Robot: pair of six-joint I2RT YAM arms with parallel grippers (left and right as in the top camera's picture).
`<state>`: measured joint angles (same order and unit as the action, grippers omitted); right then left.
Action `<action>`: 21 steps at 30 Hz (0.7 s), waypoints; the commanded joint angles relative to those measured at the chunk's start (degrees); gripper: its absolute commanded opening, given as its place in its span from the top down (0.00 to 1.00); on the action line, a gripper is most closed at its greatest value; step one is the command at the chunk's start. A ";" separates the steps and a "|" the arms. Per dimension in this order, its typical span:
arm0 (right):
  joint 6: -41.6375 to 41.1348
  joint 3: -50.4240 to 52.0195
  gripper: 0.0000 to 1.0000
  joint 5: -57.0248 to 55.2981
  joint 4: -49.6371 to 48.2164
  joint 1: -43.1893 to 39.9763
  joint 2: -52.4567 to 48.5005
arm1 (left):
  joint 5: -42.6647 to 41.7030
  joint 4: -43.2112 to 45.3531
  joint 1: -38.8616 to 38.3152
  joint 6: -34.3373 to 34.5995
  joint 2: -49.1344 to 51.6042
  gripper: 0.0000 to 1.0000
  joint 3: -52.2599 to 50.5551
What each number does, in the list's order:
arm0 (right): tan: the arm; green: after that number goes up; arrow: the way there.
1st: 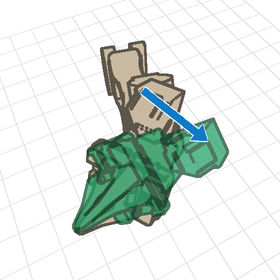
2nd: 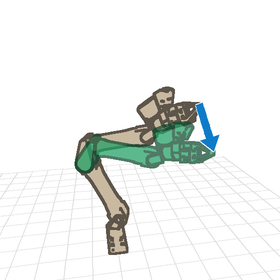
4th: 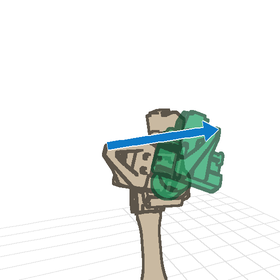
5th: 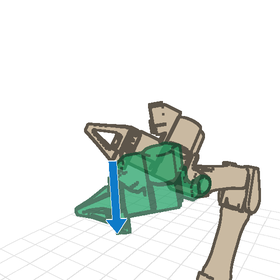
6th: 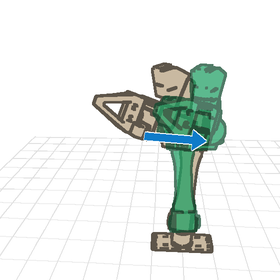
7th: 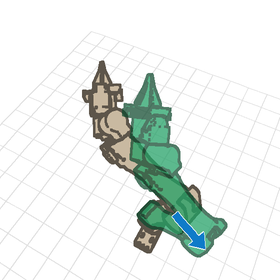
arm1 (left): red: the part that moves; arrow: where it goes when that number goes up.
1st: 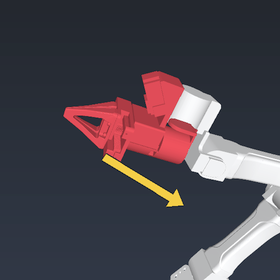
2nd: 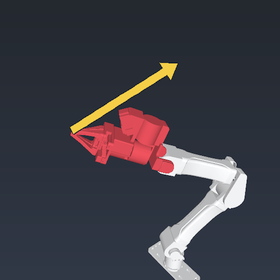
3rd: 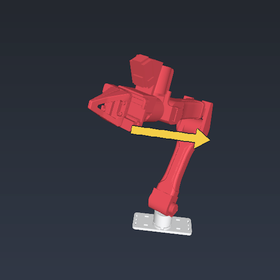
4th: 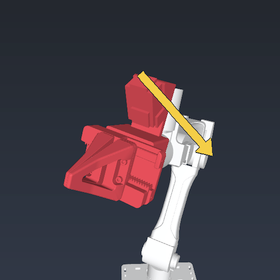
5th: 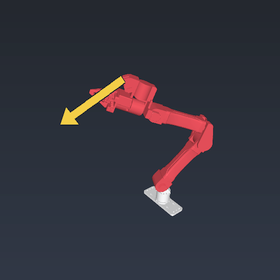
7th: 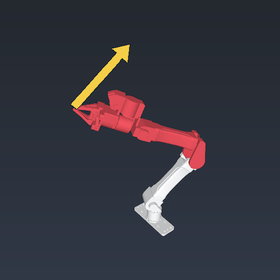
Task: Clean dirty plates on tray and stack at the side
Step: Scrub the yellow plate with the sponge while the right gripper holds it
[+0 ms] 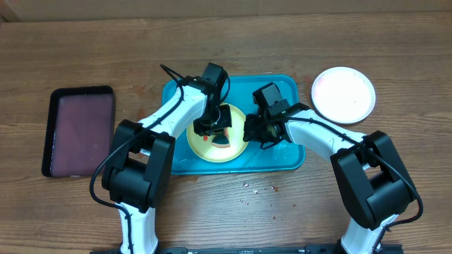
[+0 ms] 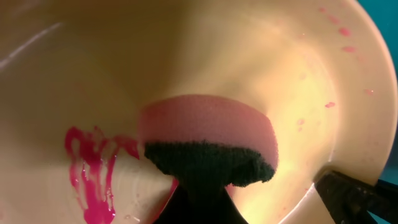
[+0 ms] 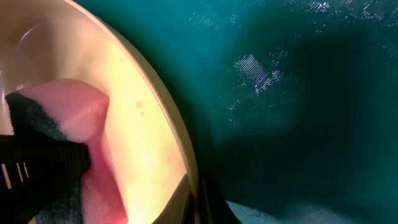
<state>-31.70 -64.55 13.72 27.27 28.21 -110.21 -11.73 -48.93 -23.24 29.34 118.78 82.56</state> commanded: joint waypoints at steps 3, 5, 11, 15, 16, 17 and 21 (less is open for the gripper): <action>-0.04 1.16 0.96 -2.29 1.33 -0.09 -2.10 | 14.93 -2.93 1.05 -2.51 2.97 0.96 -0.11; -0.02 1.16 0.96 -2.29 1.36 -0.09 -2.10 | 23.82 -5.51 2.14 -2.27 2.95 0.96 0.63; -0.07 1.16 0.96 -3.21 1.27 -0.09 -2.10 | 31.98 -12.85 4.81 -2.25 2.95 0.96 5.22; -0.04 1.16 0.96 -3.82 1.05 -0.09 -2.10 | 26.14 -15.87 5.09 -2.12 2.95 0.96 10.69; -0.04 1.16 0.96 -3.85 1.05 -0.09 -2.10 | 23.10 -15.82 4.90 -2.12 2.95 0.96 11.67; -0.04 1.16 0.96 -3.85 1.05 -0.09 -2.10 | 19.76 -15.50 4.74 -2.12 2.95 0.96 12.28; -0.04 1.16 0.96 -3.82 1.05 -0.09 -2.10 | 1.40 -10.84 3.19 -2.36 3.02 0.96 12.13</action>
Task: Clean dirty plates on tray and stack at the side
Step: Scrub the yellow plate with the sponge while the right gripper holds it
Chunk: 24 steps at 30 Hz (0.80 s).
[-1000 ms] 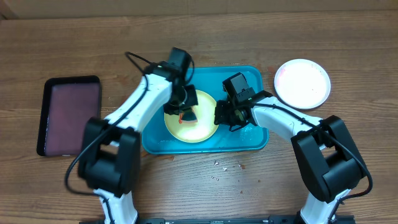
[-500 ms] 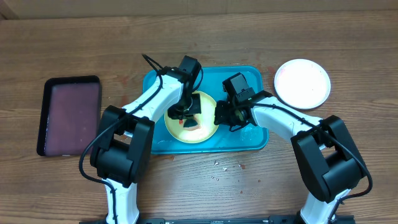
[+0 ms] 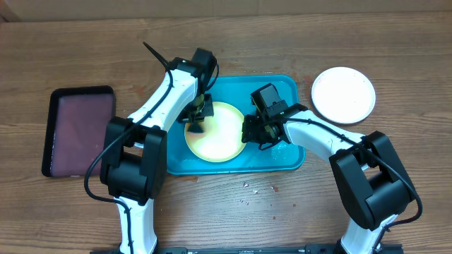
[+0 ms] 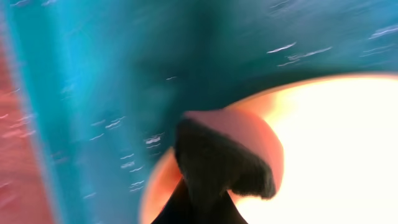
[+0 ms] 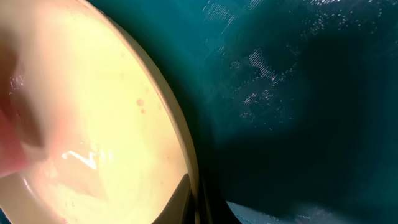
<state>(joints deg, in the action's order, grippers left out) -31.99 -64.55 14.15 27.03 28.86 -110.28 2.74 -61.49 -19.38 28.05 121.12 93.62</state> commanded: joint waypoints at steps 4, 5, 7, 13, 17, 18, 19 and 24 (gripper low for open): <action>0.24 1.16 0.96 -4.24 1.31 -0.74 -2.03 | -15.02 5.57 -3.54 -1.11 0.70 0.96 -0.74; 0.24 1.16 0.96 -4.26 1.31 -0.74 -2.03 | -14.53 6.19 -4.31 -1.16 0.70 0.96 -1.33; 0.24 1.16 0.96 -4.24 1.33 -0.74 -2.03 | -12.20 6.95 -5.77 -1.29 0.70 0.96 -2.67; 0.26 1.16 0.96 -4.17 1.57 -0.74 -2.03 | 4.02 3.02 -6.88 -0.79 0.70 0.96 -3.69; 0.48 1.16 0.96 -4.20 2.16 -0.74 -2.03 | 16.06 -0.39 -5.49 0.90 0.70 0.96 -3.69; 0.48 1.11 0.96 -4.20 2.38 -0.74 -2.03 | 19.12 -1.38 -4.90 2.10 0.70 0.96 -3.69; 0.48 1.05 0.96 -4.20 2.78 -0.74 -2.01 | 22.10 -2.38 -4.20 3.50 0.70 0.96 -3.67; 4.48 -1.62 0.96 -4.11 7.17 -0.74 -1.86 | 25.88 -7.15 -0.26 7.32 0.57 0.96 -1.51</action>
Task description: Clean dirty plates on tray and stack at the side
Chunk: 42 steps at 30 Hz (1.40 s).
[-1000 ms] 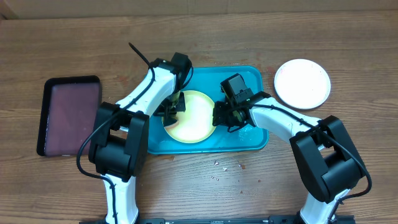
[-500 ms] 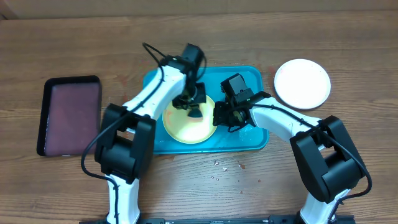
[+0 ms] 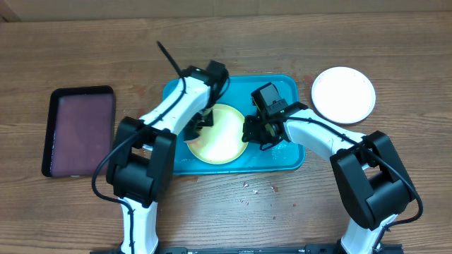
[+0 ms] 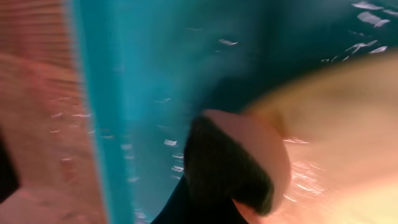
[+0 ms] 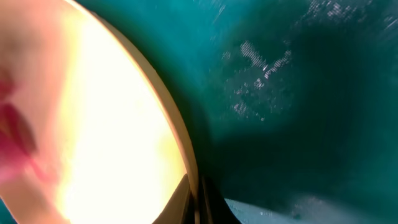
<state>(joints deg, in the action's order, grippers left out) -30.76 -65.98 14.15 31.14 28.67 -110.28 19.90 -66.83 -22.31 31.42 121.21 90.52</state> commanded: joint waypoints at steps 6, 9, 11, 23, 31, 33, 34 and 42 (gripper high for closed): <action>3.82 -6.14 0.96 -4.07 8.94 -0.39 -0.57 | 1.95 -6.86 7.45 8.46 -4.79 0.96 7.56; 4.98 -8.46 0.96 -4.04 9.38 0.24 0.59 | -2.56 -6.19 10.88 8.48 -11.65 0.96 7.91; 6.86 -9.92 0.96 -4.15 9.35 1.14 1.29 | -3.48 -6.23 13.73 8.44 -15.82 0.96 7.89; 8.74 -23.69 0.96 -27.54 15.13 11.06 2.27 | -3.69 -7.52 35.15 2.84 -19.96 0.96 3.82; 10.73 -31.02 0.96 -47.19 24.09 15.30 2.27 | -5.40 2.08 42.62 2.36 -14.99 0.96 -3.82; 11.76 -31.93 0.96 -49.86 25.88 16.09 2.27 | -6.40 3.67 44.48 2.36 -12.68 0.96 -3.89; 11.76 -32.04 0.96 -50.73 26.38 16.37 2.27 | -7.08 4.15 45.07 2.32 -11.80 0.96 -3.89; 11.76 -32.04 0.96 -52.74 27.91 16.98 2.27 | -15.08 5.81 49.05 -1.64 -4.28 0.67 -3.89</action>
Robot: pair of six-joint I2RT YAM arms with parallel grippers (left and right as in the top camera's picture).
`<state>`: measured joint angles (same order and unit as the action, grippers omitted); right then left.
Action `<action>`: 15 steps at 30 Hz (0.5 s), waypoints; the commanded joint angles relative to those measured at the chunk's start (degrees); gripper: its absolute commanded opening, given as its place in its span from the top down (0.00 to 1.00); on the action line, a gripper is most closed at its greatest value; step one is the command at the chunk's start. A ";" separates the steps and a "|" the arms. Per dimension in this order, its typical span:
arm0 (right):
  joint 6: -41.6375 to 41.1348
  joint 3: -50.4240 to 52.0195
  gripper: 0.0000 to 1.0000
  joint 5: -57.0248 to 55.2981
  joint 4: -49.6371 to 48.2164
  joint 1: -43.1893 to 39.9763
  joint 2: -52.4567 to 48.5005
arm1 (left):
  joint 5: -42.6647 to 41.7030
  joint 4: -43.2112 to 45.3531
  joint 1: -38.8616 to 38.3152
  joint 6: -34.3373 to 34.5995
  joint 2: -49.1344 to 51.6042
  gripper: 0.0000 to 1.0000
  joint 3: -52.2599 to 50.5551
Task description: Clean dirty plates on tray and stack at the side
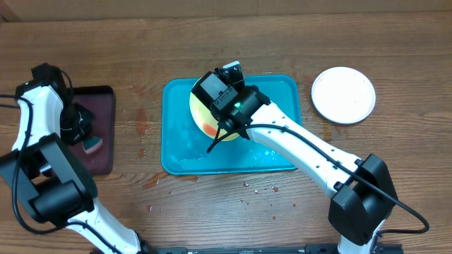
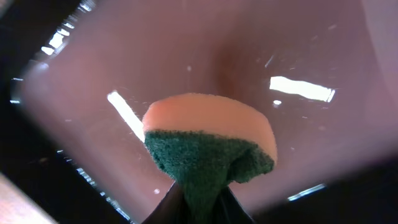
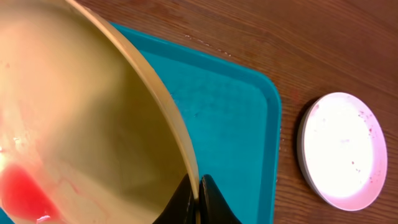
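My right gripper (image 3: 198, 185) is shut on the rim of a yellow plate (image 3: 81, 118). It holds the plate tilted above the teal tray (image 3: 230, 118). Red liquid (image 3: 18, 186) has pooled at the plate's low side. Overhead, the plate (image 1: 203, 116) shows under my right wrist, over the teal tray (image 1: 275, 141). My left gripper (image 2: 199, 202) is shut on a pink and green sponge (image 2: 208, 134). The sponge hangs over the black tray of pinkish water (image 2: 186, 56) at the far left (image 1: 106, 155).
A clean white plate (image 1: 343, 94) lies on the wooden table (image 1: 395, 176) to the right of the teal tray and also shows in the right wrist view (image 3: 341, 146). Small crumbs and drops (image 1: 247, 187) lie in front of the teal tray.
My left gripper has gone with the sponge from the plate's left rim to the black tray at the far left. My right gripper has raised and tilted the yellow plate off the teal tray.
The sponge first sat on a red smear in the middle of the yellow plate, with my right gripper pinching the right rim. It was then at the plate's left rim twice. Now the sponge is over the black tray and the plate is lifted.
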<state>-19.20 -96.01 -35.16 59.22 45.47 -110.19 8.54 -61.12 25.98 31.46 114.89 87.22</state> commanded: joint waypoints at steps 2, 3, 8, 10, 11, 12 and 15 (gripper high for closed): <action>0.55 -2.01 0.96 -4.92 0.04 0.22 2.19 | -3.74 0.17 1.44 -1.68 2.05 0.41 -0.50; 1.36 -2.01 0.96 -5.64 0.09 0.22 2.21 | -3.76 0.09 1.79 -1.68 1.97 0.20 -0.13; 3.04 -2.56 0.96 -10.03 0.68 0.35 2.21 | -4.85 -4.46 3.69 -1.68 1.95 0.00 5.18; 4.20 -3.61 0.96 -12.13 1.16 0.72 2.21 | -6.93 -7.41 4.13 -1.70 1.95 0.00 8.24; 5.20 -4.46 0.96 -13.33 1.38 1.07 2.21 | -8.33 -8.83 4.33 -1.70 1.95 0.00 9.81; 6.69 -5.49 0.96 -14.69 1.42 1.62 2.21 | -10.08 -10.36 4.48 -1.68 1.95 0.00 11.45; 11.26 -8.02 0.96 -17.90 1.51 3.61 2.21 | -14.67 -14.16 4.55 -1.68 1.95 0.00 14.95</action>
<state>-13.39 -99.48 -46.39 61.08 46.41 -110.17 0.54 -72.99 30.35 30.89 116.66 97.95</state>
